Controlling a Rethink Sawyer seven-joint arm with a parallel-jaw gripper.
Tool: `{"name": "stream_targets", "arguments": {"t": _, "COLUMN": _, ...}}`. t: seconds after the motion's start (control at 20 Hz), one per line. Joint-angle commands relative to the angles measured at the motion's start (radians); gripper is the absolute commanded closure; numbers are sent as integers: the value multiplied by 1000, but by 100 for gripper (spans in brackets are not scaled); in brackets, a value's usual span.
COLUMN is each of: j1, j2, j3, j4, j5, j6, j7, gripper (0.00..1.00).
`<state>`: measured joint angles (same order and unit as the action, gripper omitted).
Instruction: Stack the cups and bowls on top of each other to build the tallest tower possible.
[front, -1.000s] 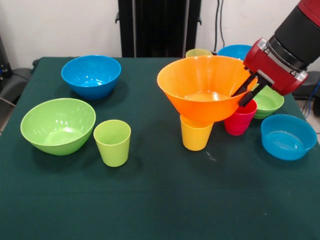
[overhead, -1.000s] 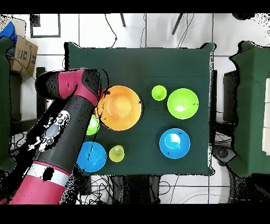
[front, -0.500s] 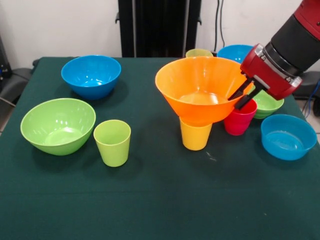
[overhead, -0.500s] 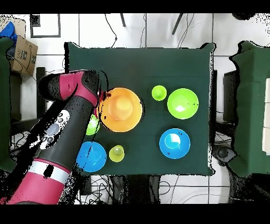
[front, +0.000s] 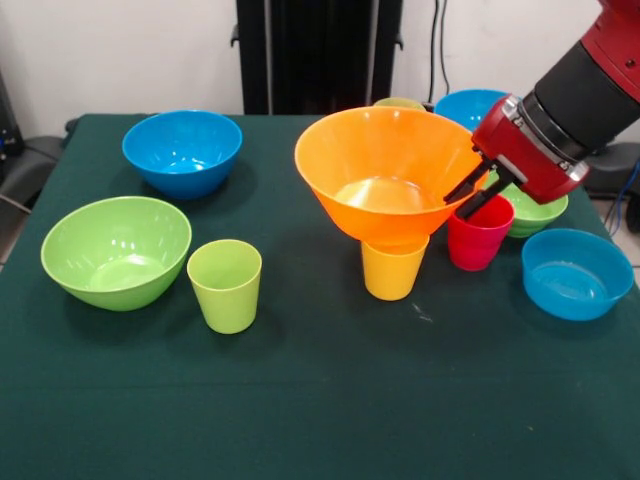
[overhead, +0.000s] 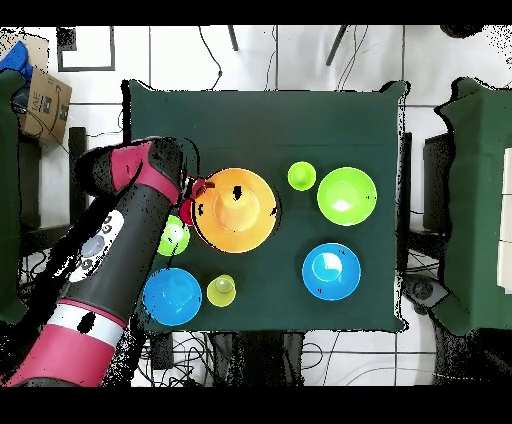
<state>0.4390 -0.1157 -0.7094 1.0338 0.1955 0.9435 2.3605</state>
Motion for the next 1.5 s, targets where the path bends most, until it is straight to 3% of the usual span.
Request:
{"name": "stream_targets", "arguments": {"t": 0.05, "j1": 6, "j2": 70, "j3": 71, "j4": 43, "j5": -74, "j6": -4, "j7": 86, "gripper": 100}}
{"name": "stream_targets", "arguments": {"t": 0.95, "j1": 4, "j2": 58, "j3": 88, "j4": 62, "j5": -40, "j6": -24, "j7": 113, "gripper": 100}}
{"name": "stream_targets", "arguments": {"t": 1.5, "j1": 2, "j2": 18, "j3": 119, "j4": 62, "j5": -9, "j6": 28, "j7": 96, "gripper": 100}}
